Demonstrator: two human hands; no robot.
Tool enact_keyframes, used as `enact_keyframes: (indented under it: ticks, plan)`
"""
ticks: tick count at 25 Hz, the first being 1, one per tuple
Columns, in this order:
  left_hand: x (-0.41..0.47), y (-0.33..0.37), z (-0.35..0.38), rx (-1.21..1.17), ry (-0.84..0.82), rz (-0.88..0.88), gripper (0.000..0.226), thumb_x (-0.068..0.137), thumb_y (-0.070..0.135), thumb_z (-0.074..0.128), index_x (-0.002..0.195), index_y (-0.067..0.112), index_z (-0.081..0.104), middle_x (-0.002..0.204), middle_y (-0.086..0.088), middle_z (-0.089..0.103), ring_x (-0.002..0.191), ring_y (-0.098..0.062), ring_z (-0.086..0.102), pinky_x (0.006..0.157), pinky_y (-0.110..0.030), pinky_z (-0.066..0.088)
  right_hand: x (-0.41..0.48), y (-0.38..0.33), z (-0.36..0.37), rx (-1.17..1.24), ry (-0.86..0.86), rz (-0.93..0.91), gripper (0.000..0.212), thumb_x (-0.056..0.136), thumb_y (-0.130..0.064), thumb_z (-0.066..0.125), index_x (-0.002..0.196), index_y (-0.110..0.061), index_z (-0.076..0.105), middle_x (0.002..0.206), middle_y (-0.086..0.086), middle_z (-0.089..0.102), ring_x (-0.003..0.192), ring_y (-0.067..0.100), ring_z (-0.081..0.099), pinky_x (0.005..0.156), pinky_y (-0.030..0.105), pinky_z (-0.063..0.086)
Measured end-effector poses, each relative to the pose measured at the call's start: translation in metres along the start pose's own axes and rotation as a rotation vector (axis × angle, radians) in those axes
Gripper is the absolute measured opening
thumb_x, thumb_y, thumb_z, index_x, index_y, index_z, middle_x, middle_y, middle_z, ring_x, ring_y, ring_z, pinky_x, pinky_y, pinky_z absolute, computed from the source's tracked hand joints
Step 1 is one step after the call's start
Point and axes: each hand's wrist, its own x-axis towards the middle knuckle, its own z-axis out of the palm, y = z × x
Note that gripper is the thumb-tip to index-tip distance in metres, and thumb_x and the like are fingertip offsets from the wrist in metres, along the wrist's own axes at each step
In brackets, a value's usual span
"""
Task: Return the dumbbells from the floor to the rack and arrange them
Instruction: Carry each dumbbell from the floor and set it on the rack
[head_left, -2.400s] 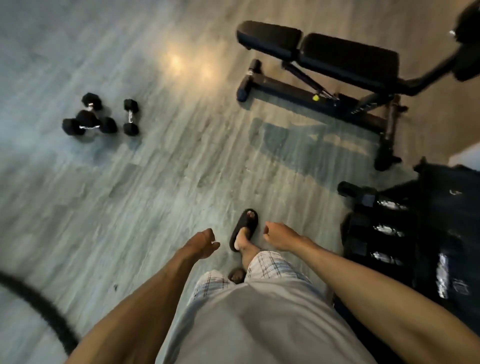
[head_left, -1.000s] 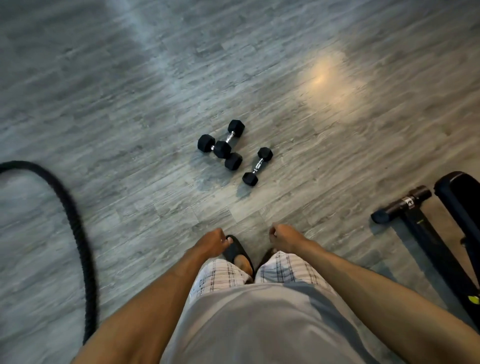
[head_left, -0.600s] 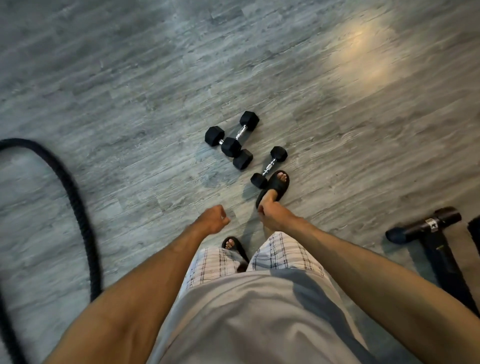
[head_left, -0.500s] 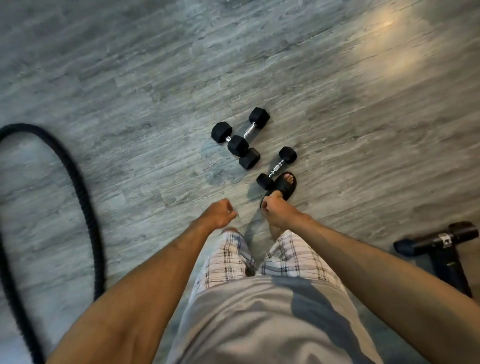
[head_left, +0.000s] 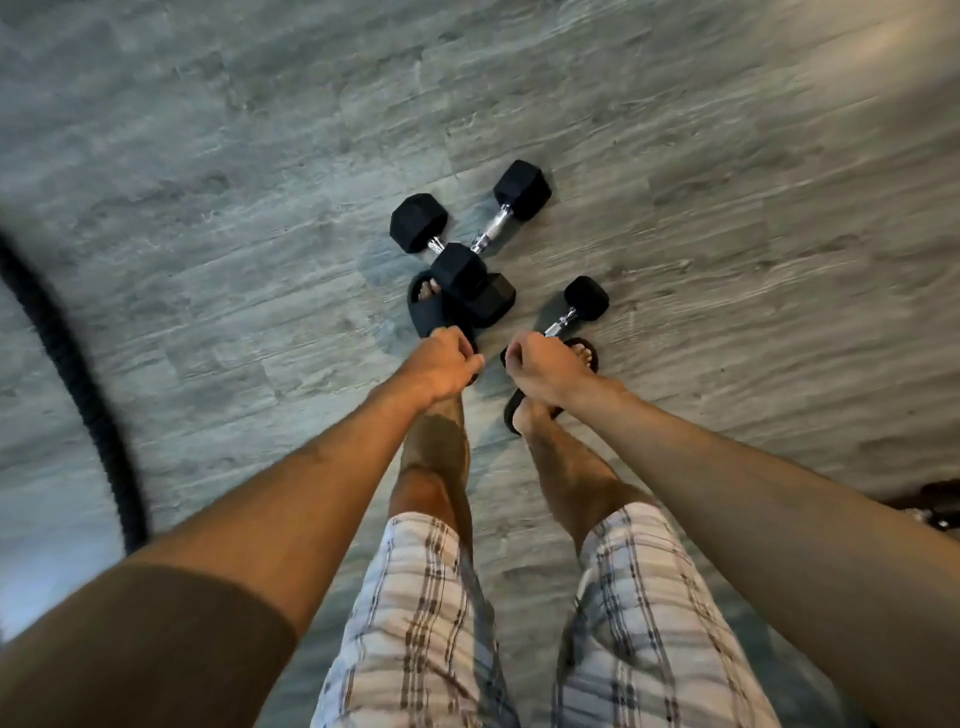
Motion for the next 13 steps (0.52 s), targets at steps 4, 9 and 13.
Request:
enact_keyframes:
  ticks: [4,9,13]
  plan:
    - [0.103,-0.006,0.001,-0.103,0.102,-0.138,0.041,0.090,0.028,0.063,0.125,0.011,0.050,0.127,-0.012,0.058,0.118,-0.028,0.054,0.089,-0.033,0.043,0.112,0.016,0.009,0.398,0.113,0.188,0.011,0.094,-0.023,0.051,0.094,-0.017,0.059,0.101,0.014,0.072,0.096,0.031,0.068,0.089,0.044,0.055]
    - [0.225,-0.020,-0.007,-0.151,0.201,-0.175,0.080,0.080,0.044,0.073,0.143,0.018,0.031,0.145,-0.015,0.035,0.135,-0.036,0.037,0.110,-0.045,0.038,0.242,0.022,0.010,0.976,0.217,0.455,0.019,0.094,-0.014,0.050,0.076,-0.018,0.051,0.080,0.007,0.060,0.074,0.019,0.060,0.071,0.037,0.056]
    - [0.303,-0.038,-0.005,-0.071,0.177,-0.156,0.094,0.071,0.058,0.076,0.143,0.021,0.030,0.147,-0.014,0.034,0.138,-0.036,0.033,0.110,-0.046,0.036,0.341,0.023,0.020,1.106,0.300,0.511,0.030,0.076,-0.024,0.065,0.099,-0.004,0.063,0.085,0.010,0.066,0.070,0.024,0.064,0.060,0.033,0.053]
